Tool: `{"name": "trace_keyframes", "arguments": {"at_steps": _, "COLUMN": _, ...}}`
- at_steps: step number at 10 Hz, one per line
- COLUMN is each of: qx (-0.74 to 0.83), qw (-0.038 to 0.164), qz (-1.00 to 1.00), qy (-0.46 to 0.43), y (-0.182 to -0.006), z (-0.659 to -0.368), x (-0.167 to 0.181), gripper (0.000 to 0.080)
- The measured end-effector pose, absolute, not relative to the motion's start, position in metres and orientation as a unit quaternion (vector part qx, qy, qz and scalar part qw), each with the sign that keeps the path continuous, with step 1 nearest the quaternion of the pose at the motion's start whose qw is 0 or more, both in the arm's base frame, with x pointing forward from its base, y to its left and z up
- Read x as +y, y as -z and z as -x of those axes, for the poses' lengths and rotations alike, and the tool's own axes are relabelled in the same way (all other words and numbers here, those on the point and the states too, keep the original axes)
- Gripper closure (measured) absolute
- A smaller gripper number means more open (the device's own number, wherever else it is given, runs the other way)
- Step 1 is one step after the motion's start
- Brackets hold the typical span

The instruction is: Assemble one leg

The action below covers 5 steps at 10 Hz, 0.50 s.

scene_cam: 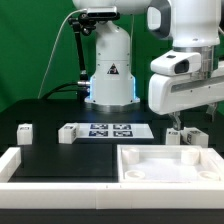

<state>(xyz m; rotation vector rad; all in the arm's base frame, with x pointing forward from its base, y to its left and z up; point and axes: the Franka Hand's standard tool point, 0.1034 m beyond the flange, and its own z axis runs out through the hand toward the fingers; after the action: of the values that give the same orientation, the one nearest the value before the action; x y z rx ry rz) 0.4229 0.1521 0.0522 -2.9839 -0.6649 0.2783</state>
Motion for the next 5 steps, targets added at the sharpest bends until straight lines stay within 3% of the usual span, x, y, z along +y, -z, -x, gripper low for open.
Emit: {"name": "trace_keyframes", "arguments": {"at_steps": 5, "qx": -0.212, "qw": -0.001, "qz": 0.933, "qy": -0.292, "y": -0.046, "z": -0.404, "x": 0.167, "gripper": 0.0150}}
